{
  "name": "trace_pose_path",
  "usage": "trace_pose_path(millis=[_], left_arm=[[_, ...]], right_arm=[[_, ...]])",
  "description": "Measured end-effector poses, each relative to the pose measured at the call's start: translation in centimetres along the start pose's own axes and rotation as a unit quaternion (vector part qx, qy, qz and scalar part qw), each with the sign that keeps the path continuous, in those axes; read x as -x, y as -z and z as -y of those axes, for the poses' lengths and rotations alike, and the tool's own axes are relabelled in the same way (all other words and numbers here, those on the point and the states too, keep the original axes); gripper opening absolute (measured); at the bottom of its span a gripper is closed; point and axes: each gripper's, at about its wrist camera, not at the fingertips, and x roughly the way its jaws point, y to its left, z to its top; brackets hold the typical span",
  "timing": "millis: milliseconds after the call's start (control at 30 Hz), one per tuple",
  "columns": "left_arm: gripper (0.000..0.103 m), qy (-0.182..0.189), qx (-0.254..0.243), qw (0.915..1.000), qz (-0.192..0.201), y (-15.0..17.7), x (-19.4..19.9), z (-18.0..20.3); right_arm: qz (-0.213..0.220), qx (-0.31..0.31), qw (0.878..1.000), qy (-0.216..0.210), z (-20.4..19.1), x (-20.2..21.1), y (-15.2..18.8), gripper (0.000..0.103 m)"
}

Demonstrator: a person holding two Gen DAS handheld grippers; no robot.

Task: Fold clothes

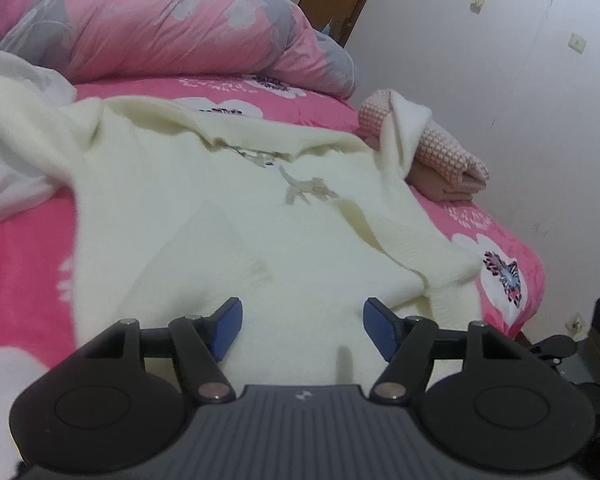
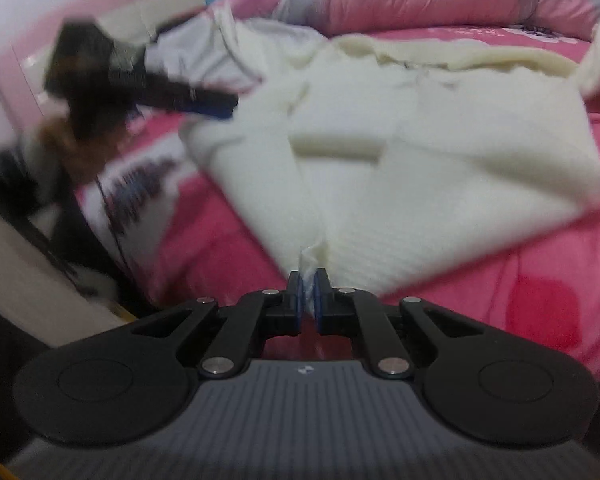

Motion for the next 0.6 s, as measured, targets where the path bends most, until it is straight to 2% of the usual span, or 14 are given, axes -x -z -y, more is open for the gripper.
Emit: trace_pose_path(millis=[100,167,233,267,300,400,467,533,600], left_arm=[[0.073,-0.039,-0.007,0.9992,-0.008,-0.6,-1.3,1.5],[0.073,-0.063,-0.008,0.9979,-0.01,-0.9,-2.2,2.2],[0.073,-0.088,-0.009,0.996,-0.011,-1.2,-3.1,2.8],[0.074,-0.095,-0.009,0.9953,-0.012,-1.1,-3.6,2.9],[0.074,-0.102,-0.008,0.9947,-0.013,-1.1,-4.0,3.0],[0.072,-0.143,-0.055,0.9881,-0.015,-0.1,-4.9,4.0],[0.069,-0.168,-0.086,0.982,-0.014,0.6,-5.3,4.8],[0.061,-0.181,-0.106,0.9778,-0.009,1.4,-5.0,5.5],[0.051,-0.187,-0.12,0.9749,-0.008,1.8,-4.6,5.7]], right_arm=[[0.001,0.008,1.0,0.01,-0.6,0.5,-0.6,0.008],[0.024,0.003,1.0,0.004,-0.2,1.9,-1.6,0.012],[0.055,-0.009,0.998,-0.003,0.3,3.4,-2.7,0.028],[0.073,-0.017,0.997,-0.003,0.7,4.1,-3.3,0.042],[0.092,-0.027,0.995,0.002,1.1,4.5,-4.0,0.05],[0.11,-0.058,0.991,0.053,2.5,4.1,-5.9,0.055],[0.102,-0.052,0.989,0.093,2.5,2.5,-6.7,0.056],[0.086,-0.033,0.987,0.132,2.1,0.4,-7.4,0.058],[0.067,-0.009,0.983,0.17,1.5,-1.8,-8.0,0.067]])
